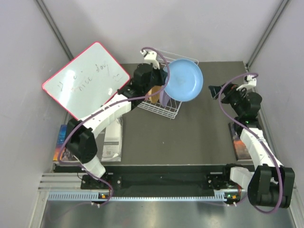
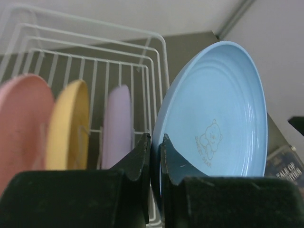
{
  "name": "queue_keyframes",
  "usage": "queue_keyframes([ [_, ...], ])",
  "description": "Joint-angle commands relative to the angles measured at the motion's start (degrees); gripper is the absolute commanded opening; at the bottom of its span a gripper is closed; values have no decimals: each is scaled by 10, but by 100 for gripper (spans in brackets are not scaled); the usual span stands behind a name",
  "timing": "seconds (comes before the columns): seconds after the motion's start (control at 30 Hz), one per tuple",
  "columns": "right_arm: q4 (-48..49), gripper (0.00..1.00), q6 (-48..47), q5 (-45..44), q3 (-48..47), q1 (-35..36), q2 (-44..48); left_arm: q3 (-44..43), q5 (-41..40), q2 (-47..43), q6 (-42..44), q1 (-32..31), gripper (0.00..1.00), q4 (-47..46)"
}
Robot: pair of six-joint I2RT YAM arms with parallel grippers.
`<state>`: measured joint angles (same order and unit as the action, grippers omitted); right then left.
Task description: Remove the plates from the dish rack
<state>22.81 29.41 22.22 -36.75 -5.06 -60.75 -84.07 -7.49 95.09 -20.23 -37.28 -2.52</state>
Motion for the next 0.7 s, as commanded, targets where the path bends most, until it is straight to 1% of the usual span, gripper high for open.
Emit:
queue_keyframes([
  [0.0, 72, 97, 34, 97, 9, -2, -12, 1, 109, 22, -75, -5, 0, -61],
  [0.17, 71, 97, 36, 110, 10, -5, -24, -1, 142, 49, -96, -5, 0, -81],
  [0.37, 74, 92, 43, 124, 7, -7, -45, 1, 169, 58, -112, -4, 0, -105],
  [0.4, 74, 87, 45, 130, 5, -7, -49, 1, 172, 59, -115, -5, 0, -108],
  [0.47, 80, 81, 48, 133, 8, -9, -57, 1, 183, 62, -119, -5, 0, -119],
  [0.5, 85, 64, 52, 133, 10, -10, -59, 1, 186, 61, -120, -5, 0, -120],
  [0.57, 94, 45, 53, 134, 14, -14, -60, 2, 190, 62, -121, -5, 0, -123],
  [0.6, 94, 15, 51, 135, 15, -15, -59, 5, 192, 62, -121, -5, 0, -126],
  [0.63, 94, 1, 51, 133, 16, -21, -56, 7, 194, 62, -120, -5, 0, -130],
  [0.67, 91, 0, 52, 130, 18, -24, -53, 13, 197, 62, -119, -5, 0, -135],
])
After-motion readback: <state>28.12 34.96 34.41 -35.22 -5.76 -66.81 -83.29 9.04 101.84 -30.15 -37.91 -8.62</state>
